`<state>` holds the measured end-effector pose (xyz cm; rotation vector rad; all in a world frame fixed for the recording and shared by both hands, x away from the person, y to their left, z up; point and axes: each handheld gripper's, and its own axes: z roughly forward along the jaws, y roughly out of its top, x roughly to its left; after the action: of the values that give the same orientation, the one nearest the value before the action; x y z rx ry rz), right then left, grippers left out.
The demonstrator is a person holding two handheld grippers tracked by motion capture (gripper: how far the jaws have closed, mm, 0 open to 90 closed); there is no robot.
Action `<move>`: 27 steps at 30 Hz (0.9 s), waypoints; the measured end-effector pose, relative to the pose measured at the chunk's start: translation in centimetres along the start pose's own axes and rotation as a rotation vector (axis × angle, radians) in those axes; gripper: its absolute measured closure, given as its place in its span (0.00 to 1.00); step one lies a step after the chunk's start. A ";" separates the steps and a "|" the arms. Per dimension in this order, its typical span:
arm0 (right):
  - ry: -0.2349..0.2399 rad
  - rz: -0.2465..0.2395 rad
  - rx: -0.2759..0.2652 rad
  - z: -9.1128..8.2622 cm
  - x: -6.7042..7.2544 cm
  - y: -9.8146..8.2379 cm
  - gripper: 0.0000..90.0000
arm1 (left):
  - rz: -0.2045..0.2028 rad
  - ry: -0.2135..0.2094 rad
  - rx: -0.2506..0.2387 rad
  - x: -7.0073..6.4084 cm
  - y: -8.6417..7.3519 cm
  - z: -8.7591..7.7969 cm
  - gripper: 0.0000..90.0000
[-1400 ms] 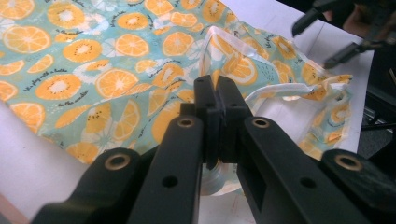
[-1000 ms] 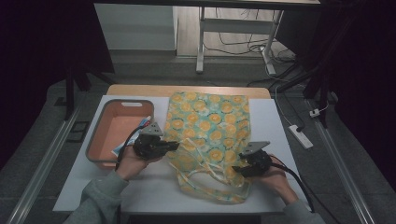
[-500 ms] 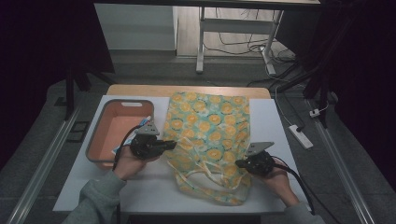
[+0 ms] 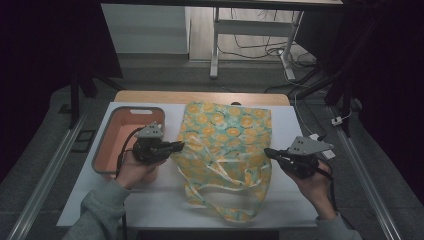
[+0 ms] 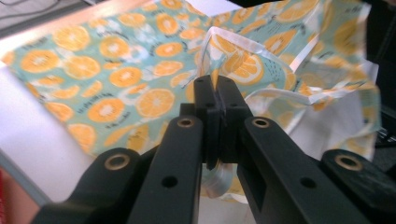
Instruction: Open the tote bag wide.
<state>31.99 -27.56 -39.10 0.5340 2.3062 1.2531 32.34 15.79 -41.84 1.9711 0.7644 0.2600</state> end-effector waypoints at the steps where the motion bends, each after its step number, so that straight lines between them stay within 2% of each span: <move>1: -0.019 -0.001 -0.026 -0.7 -0.4 0.7 1.00 | 0.001 0.002 -0.008 0.0 0.2 -0.1 0.98; 2: -0.019 -0.001 -0.026 -0.7 -0.4 0.7 1.00 | 0.003 0.008 -0.017 0.1 0.5 -0.3 0.98; 3: -0.052 0.006 -0.059 -1.6 -1.1 1.6 1.00 | 0.008 0.014 -0.031 0.2 0.9 -0.6 0.98; 5: -0.064 0.013 -0.067 -1.8 -1.3 1.9 1.00 | 0.007 0.019 -0.061 0.3 1.6 -0.9 0.98; 7: -0.090 0.044 -0.093 -2.2 -2.3 2.5 1.00 | 0.012 0.025 -0.073 0.4 2.2 -0.8 0.98; 8: -0.071 0.075 -0.108 -1.9 -3.0 2.5 1.00 | 0.012 0.025 -0.074 0.4 2.4 -0.6 0.98; 9: -0.050 0.092 -0.100 -1.4 -3.3 2.4 1.00 | 0.013 0.024 -0.072 0.5 2.5 -0.3 0.98; 10: -0.050 0.092 -0.100 -1.4 -3.3 2.4 1.00 | 0.012 0.023 -0.067 0.5 2.6 0.1 0.98; 11: -0.015 0.104 -0.052 0.2 -3.3 2.0 1.00 | 0.015 0.029 -0.055 0.6 2.7 0.7 0.98; 14: 0.039 0.106 -0.001 1.8 -2.8 1.5 0.99 | 0.018 0.039 -0.032 0.8 2.8 1.9 0.98; 15: 0.076 0.103 0.037 3.3 -2.0 0.9 0.81 | 0.013 0.035 -0.027 0.9 2.7 2.2 0.98; 16: 0.098 0.112 0.052 3.9 -1.6 0.6 0.74 | 0.009 0.032 -0.022 1.0 2.7 2.4 0.98; 19: 0.167 0.112 0.146 6.0 0.2 -1.0 0.50 | 0.010 0.031 -0.021 1.0 2.6 2.4 0.98; 20: 0.167 0.112 0.146 6.0 0.2 -1.0 0.50 | 0.010 0.030 -0.021 1.0 2.6 2.4 0.98; 23: 0.207 0.122 0.198 7.3 1.7 -2.3 0.35 | 0.007 0.027 -0.024 1.0 2.6 2.3 0.98; 25: 0.229 0.129 0.217 7.8 2.4 -2.9 0.33 | 0.007 0.025 -0.024 1.0 2.6 2.3 0.98; 27: 0.234 0.109 0.249 8.3 3.1 -3.2 0.33 | 0.006 0.022 -0.026 1.0 2.6 2.3 0.98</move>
<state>33.73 -21.98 -46.46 0.6333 2.6840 1.1339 35.25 13.86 -40.95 1.9489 0.7650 0.2941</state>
